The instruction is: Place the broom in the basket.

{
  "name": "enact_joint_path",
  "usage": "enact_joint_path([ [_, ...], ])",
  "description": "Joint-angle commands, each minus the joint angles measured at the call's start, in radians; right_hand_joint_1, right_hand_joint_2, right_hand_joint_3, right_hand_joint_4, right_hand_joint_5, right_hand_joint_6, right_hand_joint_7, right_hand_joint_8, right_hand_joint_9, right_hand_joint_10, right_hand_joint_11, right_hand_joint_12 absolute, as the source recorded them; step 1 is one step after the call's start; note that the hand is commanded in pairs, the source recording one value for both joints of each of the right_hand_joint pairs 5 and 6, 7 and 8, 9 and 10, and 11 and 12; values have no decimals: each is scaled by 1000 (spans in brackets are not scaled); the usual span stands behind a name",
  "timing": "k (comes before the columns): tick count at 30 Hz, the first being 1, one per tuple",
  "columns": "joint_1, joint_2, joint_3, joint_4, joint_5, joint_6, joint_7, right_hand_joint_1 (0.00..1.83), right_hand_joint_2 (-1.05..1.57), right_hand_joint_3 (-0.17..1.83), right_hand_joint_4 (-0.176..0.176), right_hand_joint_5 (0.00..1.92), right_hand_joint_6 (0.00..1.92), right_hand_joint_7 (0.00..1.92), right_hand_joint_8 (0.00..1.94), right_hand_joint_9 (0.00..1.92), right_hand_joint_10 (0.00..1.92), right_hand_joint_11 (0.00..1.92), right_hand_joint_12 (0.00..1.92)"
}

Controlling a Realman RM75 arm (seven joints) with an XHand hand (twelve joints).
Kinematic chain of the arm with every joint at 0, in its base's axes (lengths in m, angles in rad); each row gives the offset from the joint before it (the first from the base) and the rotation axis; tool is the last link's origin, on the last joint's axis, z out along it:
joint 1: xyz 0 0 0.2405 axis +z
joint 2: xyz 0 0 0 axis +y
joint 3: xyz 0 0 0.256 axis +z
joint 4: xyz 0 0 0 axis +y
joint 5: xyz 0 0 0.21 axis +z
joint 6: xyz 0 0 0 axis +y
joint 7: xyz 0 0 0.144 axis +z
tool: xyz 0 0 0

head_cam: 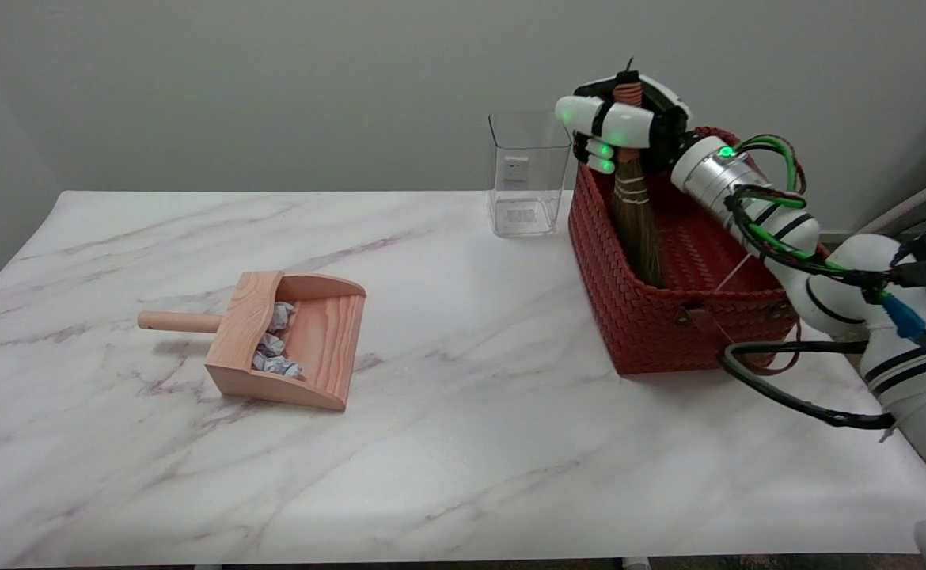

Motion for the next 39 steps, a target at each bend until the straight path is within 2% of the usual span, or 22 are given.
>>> enact_joint_path([
  [1, 33, -155, -66, -47, 4, 107, -478, 1157, 1571, 340, 0, 1920, 1920, 1920, 1920, 1915, 1915, 1890, 1890],
  [17, 34, -155, -45, -15, 6, 107, -535, 1157, 1571, 334, 0, 1920, 1920, 1920, 1920, 1917, 1917, 1894, 1894],
  [21, 23, -155, -49, -4, 48, 107, -535, 1139, 1571, 335, 0, 1920, 1920, 1920, 1920, 1917, 1917, 1892, 1892],
  [22, 18, -155, -49, 0, 52, 107, -535, 1116, 1571, 350, 0, 1920, 1920, 1920, 1920, 1915, 1915, 1887, 1887],
  [26, 1, -155, -40, 17, 61, 101, -535, 1103, 1301, 563, 0, 1904, 1904, 1920, 1920, 1868, 1868, 1834, 1834],
  [27, -2, -155, -40, 21, 71, 96, -535, 1107, 1085, 646, 0, 1799, 1799, 1910, 1910, 1787, 1787, 1771, 1771],
  [28, -6, -155, -40, 29, 90, 94, -535, 1131, 778, 753, 0, 1606, 1606, 1880, 1880, 1681, 1681, 1668, 1668],
  [30, -10, -155, -42, 40, 115, 93, -536, 1128, 574, 824, 0, 1490, 1490, 1804, 1804, 1587, 1587, 1552, 1552],
  [31, -12, -155, -43, 48, 121, 93, -538, 1143, 254, 970, 0, 1311, 1311, 1633, 1633, 1332, 1332, 1159, 1159],
  [32, -14, -155, -43, 54, 121, 93, -540, 1149, 183, 1012, 0, 1268, 1268, 1600, 1600, 1299, 1299, 1113, 1113],
  [34, -17, -155, -43, 61, 121, 94, -548, 1180, -25, 1109, 0, 1113, 1113, 1421, 1421, 941, 941, 867, 867],
  [35, -19, -155, -43, 63, 121, 96, -548, 1201, -56, 1101, 0, 1048, 1048, 1349, 1349, 853, 853, 823, 823],
  [39, -28, -155, -36, 70, 121, 99, -548, 1227, -128, 1133, 0, 866, 866, 1043, 1043, 642, 642, 695, 695],
])
